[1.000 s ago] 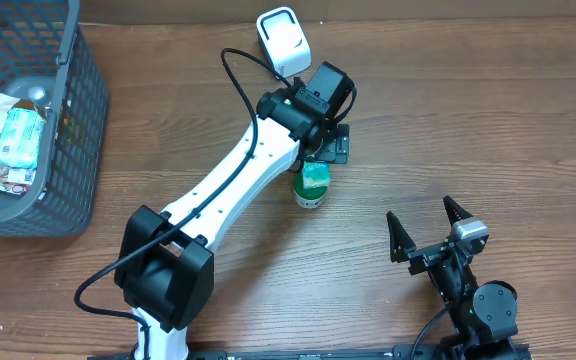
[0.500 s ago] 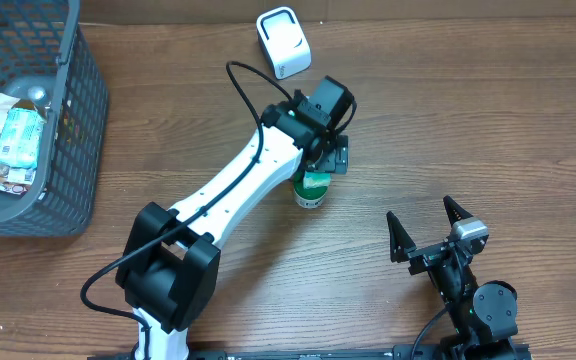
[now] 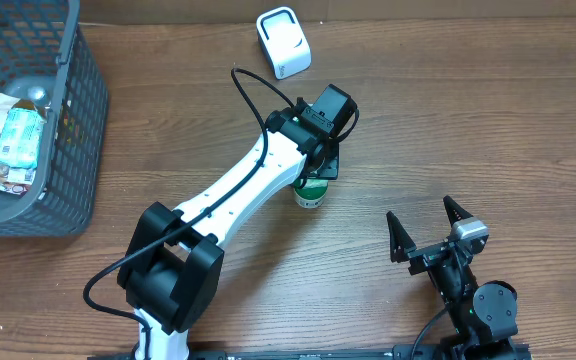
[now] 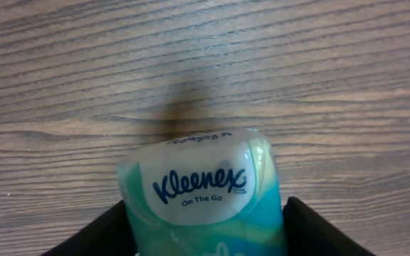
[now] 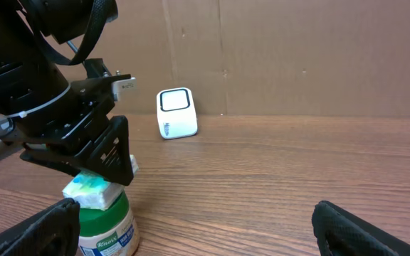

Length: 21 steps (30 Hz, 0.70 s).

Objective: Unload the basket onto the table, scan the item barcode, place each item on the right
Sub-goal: 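Lower the jar onto the table and open the left gripper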

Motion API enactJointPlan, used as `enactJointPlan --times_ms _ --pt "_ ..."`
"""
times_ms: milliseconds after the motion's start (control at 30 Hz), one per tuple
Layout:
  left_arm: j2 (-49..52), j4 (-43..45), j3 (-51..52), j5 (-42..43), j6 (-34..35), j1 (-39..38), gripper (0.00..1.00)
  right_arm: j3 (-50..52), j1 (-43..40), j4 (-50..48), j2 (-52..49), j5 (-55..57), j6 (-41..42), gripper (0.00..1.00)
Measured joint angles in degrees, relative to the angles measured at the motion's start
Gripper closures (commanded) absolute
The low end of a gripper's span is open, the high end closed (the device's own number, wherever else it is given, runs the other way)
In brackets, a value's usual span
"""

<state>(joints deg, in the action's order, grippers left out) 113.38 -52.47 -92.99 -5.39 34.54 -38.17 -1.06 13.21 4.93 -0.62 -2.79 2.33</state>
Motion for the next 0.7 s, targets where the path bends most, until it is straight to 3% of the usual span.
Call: enactJointPlan --times_ms 133,467,600,700 --pt "0.0 -0.1 0.0 1.4 0.0 0.0 0.56 0.0 0.0 0.0 0.0 0.0 0.0 0.0" --pt "0.0 -3.2 0.0 3.9 0.0 0.0 0.53 0.0 0.0 0.0 0.0 0.0 0.0 0.0" --pt "0.0 -4.6 0.0 4.1 -0.1 0.0 0.49 0.0 0.0 0.0 0.0 0.0 0.0 0.0" --pt "-0.1 -5.0 0.0 4.3 -0.3 0.0 0.35 0.0 0.0 0.0 0.0 0.0 0.0 0.0"
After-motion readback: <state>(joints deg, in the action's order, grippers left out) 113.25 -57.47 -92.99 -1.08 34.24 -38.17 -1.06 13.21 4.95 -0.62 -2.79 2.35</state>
